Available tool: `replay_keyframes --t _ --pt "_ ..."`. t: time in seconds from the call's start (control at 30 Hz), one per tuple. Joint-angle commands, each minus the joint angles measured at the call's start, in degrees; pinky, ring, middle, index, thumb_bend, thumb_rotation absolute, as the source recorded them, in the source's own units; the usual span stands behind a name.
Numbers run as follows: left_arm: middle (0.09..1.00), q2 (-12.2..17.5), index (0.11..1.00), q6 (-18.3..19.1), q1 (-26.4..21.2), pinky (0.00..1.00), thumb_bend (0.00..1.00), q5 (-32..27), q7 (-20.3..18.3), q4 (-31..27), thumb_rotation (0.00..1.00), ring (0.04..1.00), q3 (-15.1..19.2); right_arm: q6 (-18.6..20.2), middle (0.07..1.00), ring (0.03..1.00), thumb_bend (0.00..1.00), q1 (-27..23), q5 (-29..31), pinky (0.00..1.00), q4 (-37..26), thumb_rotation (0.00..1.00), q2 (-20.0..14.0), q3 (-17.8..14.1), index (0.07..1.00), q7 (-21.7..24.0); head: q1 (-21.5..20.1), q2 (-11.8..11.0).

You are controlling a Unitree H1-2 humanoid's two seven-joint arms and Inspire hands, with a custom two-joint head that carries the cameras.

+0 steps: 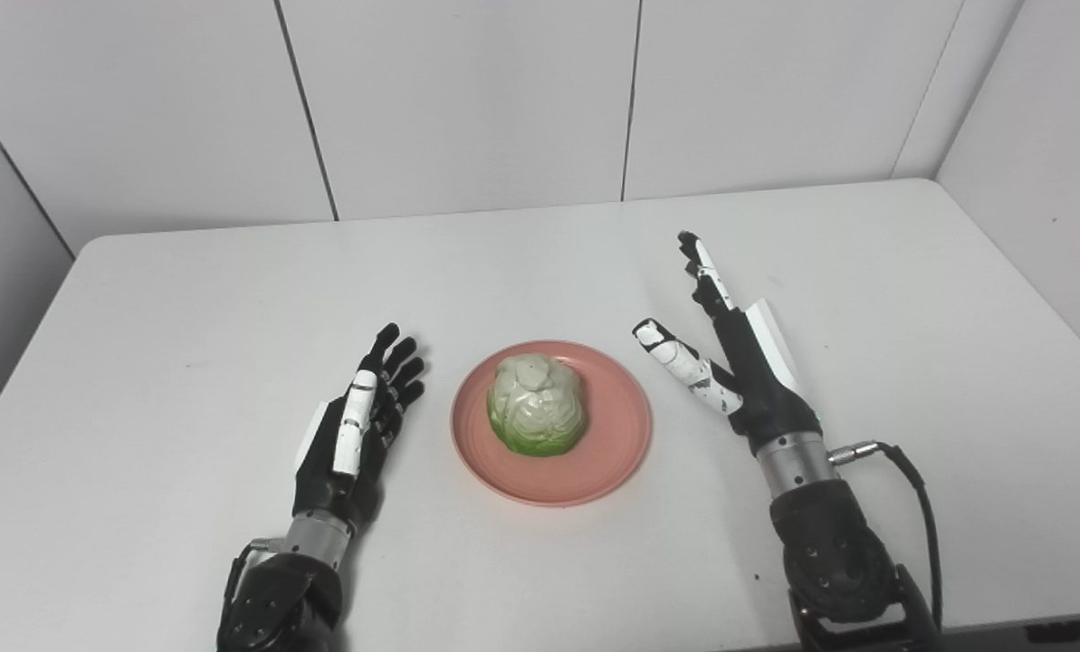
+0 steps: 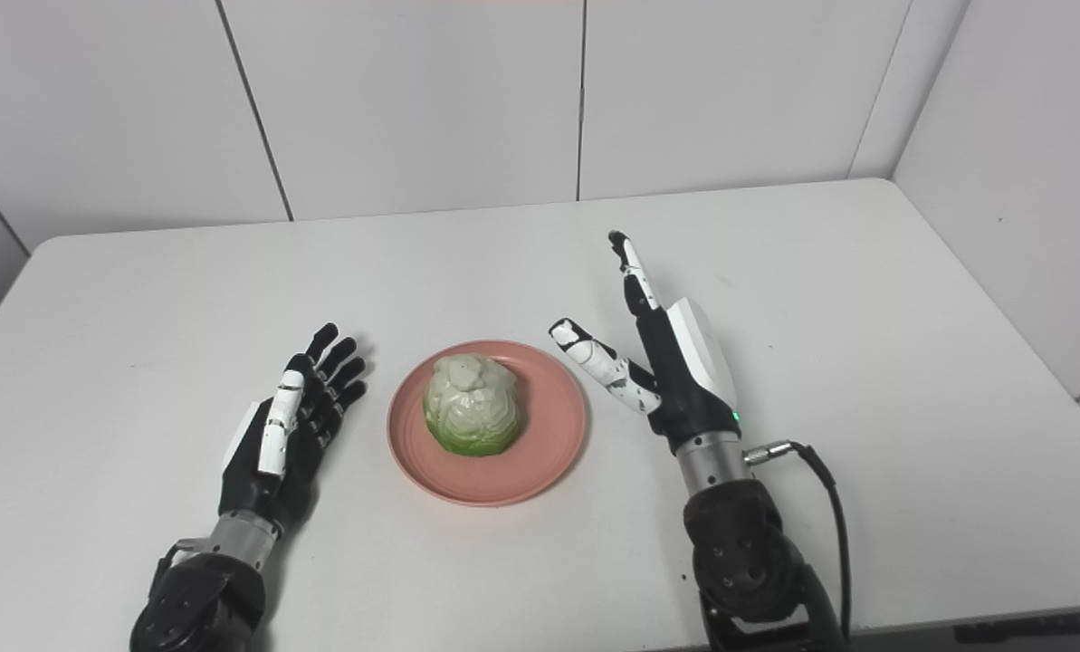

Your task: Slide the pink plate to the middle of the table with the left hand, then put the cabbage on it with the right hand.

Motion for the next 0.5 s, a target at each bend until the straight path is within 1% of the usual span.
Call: replay_keyframes --t 0.0,0.1,0.2,0.23,0.3,0.33,0.4,0.47 --pt "0.975 0.7 0.972 -1.4 1.0 0.96 0.50 1.9 0.5 -1.5 1.00 0.961 -0.7 -5.1 0.976 0.965 0.63 0.2 3.5 0.92 0.2 1.00 1.0 -0.9 0.977 -1.6 0.1 0.0" --pt "0.983 1.3 0.984 -2.3 2.4 0.97 0.47 4.4 1.2 -2.7 1.00 0.967 -1.7 -6.6 0.974 0.973 0.54 2.5 4.5 0.93 1.1 1.00 1.1 -0.7 0.971 -1.8 0.4 -0.2" --pt "0.983 1.4 0.988 -3.0 4.1 0.97 0.49 5.9 1.5 -3.6 1.00 0.967 -2.1 -6.9 0.972 0.979 0.43 4.5 5.1 0.95 1.4 1.00 1.0 -0.3 0.967 -1.5 0.3 -0.4" --pt "0.981 1.3 0.986 -3.7 4.8 0.97 0.49 6.3 1.8 -3.7 1.00 0.966 -2.1 -6.9 0.968 0.974 0.40 5.3 6.0 0.94 1.5 1.00 1.3 -0.4 0.962 -1.4 0.3 -0.4" --pt "0.979 1.1 0.980 -4.7 5.8 0.97 0.52 6.7 2.0 -3.7 0.97 0.966 -2.2 -7.3 0.962 0.955 0.35 6.1 7.5 0.88 2.0 1.00 1.6 -0.5 0.949 -1.3 0.3 -0.5" --pt "0.979 1.0 0.979 -5.5 6.4 0.97 0.53 7.0 2.1 -3.7 0.97 0.966 -2.4 -8.0 0.961 0.952 0.35 6.5 8.1 0.87 2.7 1.00 1.6 -0.6 0.947 -1.5 0.7 -0.3" --pt "0.982 0.9 0.975 -6.5 7.4 0.98 0.51 7.3 2.2 -3.5 0.99 0.973 -2.6 -9.4 0.939 0.930 0.26 7.0 8.8 0.87 3.8 1.00 1.2 -0.6 0.930 -1.6 0.7 -0.4" --pt "0.979 0.8 0.972 -7.5 8.0 0.97 0.50 7.3 2.3 -2.8 0.99 0.970 -2.6 -10.9 0.931 0.929 0.25 7.4 8.9 0.88 4.9 1.00 0.7 -0.5 0.921 -1.7 0.7 -0.7"
